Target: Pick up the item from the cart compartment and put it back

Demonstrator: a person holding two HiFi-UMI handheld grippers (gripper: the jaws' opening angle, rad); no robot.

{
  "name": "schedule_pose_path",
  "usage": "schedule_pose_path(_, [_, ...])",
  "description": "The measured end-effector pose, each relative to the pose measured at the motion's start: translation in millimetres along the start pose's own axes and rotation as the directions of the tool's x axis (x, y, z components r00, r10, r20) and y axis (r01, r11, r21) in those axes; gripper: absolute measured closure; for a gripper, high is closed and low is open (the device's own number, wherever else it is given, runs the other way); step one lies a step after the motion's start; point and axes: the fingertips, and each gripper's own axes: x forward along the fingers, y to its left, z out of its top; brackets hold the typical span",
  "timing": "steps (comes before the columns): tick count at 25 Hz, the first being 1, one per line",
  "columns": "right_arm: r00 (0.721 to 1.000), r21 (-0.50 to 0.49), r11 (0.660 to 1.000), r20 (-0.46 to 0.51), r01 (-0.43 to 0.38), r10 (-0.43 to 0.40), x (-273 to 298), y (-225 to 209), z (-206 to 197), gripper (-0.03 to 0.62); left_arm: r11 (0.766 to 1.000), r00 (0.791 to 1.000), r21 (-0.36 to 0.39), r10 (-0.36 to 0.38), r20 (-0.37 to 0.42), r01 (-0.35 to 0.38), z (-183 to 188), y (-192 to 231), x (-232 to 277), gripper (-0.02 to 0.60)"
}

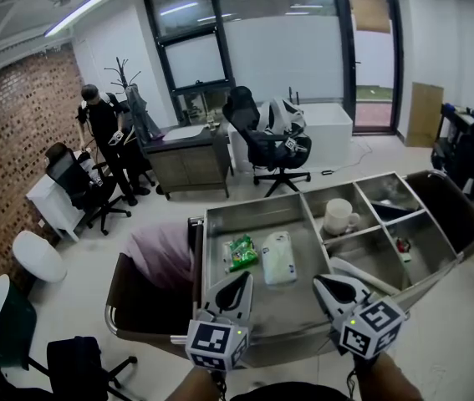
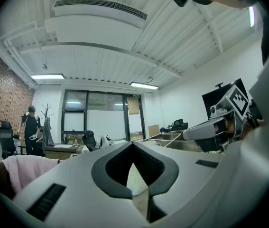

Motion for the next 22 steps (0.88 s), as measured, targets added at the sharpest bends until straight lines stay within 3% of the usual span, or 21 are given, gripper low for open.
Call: schedule_pose_path(22, [1.000,-0.012,1.000,-0.013,-0.009,0.009,4.8,4.9,2.3,0.583,1.000,1.000,0.005,0.001,0.004,-0.001,3.0,-0.7,-4.2,0.581])
